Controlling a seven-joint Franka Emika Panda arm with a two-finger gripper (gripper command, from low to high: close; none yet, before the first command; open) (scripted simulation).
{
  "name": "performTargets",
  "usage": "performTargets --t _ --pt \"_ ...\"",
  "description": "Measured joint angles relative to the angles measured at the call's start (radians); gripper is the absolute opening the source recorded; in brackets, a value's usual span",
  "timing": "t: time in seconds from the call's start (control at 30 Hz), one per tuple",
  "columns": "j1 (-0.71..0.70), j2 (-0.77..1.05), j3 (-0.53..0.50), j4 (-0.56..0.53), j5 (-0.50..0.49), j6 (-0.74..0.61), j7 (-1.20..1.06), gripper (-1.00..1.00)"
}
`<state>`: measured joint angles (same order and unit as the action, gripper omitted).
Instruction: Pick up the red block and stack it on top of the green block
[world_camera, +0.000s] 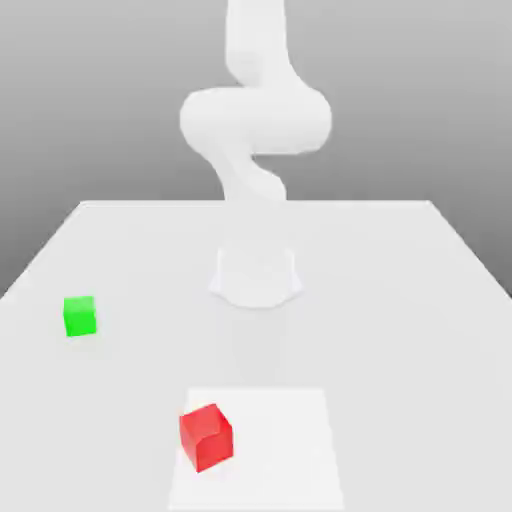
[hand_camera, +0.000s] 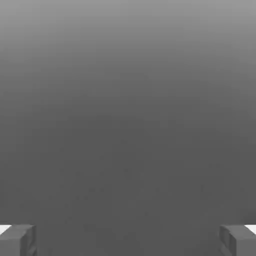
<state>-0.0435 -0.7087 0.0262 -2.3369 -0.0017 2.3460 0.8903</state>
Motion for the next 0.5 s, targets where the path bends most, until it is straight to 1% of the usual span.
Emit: performTargets --t 0.27,0.5 --pt "-0.130 0.296 0.078 -0.119 -0.017 0.149 0.301 0.00" --pt "-0.201 0.551 0.103 -0.222 -0.045 0.277 0.569 0.00"
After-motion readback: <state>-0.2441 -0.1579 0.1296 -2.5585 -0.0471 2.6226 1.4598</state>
